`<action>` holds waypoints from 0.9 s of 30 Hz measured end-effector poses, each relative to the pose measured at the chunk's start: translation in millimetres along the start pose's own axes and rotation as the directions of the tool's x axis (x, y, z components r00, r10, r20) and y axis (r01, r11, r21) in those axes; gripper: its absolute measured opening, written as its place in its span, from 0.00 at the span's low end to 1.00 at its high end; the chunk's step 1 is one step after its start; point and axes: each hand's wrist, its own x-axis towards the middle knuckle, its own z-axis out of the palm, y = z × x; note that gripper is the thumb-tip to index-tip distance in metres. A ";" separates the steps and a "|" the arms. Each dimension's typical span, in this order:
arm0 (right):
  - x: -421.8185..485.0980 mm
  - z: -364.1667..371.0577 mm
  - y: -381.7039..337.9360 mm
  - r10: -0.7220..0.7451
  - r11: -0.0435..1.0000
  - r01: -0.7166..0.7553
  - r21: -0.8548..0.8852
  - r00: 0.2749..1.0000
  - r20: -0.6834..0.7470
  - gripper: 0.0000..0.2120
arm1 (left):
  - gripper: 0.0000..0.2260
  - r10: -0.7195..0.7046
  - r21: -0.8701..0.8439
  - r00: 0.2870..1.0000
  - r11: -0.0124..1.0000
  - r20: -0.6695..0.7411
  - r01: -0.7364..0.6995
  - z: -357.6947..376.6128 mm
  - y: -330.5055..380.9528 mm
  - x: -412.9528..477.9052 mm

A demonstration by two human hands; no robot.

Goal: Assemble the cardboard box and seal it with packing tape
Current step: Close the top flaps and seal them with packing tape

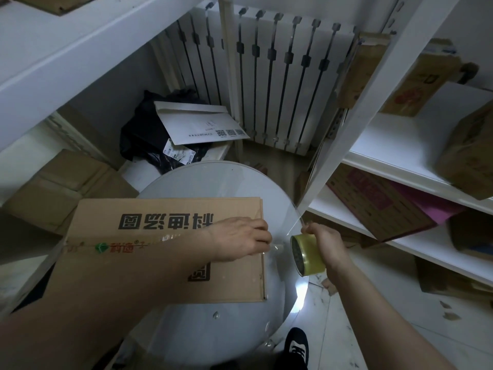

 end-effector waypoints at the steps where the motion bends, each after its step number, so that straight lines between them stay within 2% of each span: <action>1: 0.3 -0.6 1.0 -0.004 1.000 0.004 -0.007 1.000 0.003 0.08 | 0.13 0.014 0.008 0.997 1.000 0.072 -0.014 -4.4 -2.3 4.0; 4: 1.7 1.1 3.0 -0.015 0.999 0.016 -0.035 1.000 0.010 0.08 | 0.15 0.008 0.078 0.929 0.996 0.369 -0.040 -14.3 -5.0 23.7; 7: 2.2 6.4 2.0 -0.028 0.998 0.029 -0.054 0.999 0.020 0.05 | 0.18 -0.059 0.197 0.833 0.979 0.551 -0.061 -12.9 -4.9 42.5; 13: 3.9 26.7 0.0 -0.066 0.993 0.073 -0.090 0.995 0.079 0.08 | 0.24 -0.219 0.267 0.654 0.963 0.724 0.027 -7.0 4.0 62.3; 18: 3.2 34.0 4.8 -0.093 0.993 0.096 -0.070 0.994 0.052 0.09 | 0.25 -0.285 0.311 0.592 0.948 0.754 0.061 -12.3 11.1 76.4; 20: 2.5 33.1 8.7 -0.119 0.990 0.119 -0.072 0.993 0.014 0.08 | 0.29 -0.293 0.306 0.595 0.948 0.749 0.082 -18.2 11.5 75.6; 23: -7.9 36.3 11.3 -0.171 0.982 0.169 -0.084 0.985 -0.012 0.11 | 0.34 -0.286 0.291 0.691 0.950 0.664 0.113 -28.1 14.3 64.0; 25: -17.0 41.5 10.9 -0.216 0.973 0.215 -0.089 0.976 -0.003 0.16 | 0.32 -0.304 0.192 0.781 0.952 0.545 0.237 -35.6 14.7 45.9; 27: -24.2 47.9 9.8 -0.287 0.951 0.284 -0.122 0.958 -0.003 0.19 | 0.30 -0.410 -0.013 0.844 0.897 0.345 0.442 -41.9 12.8 18.5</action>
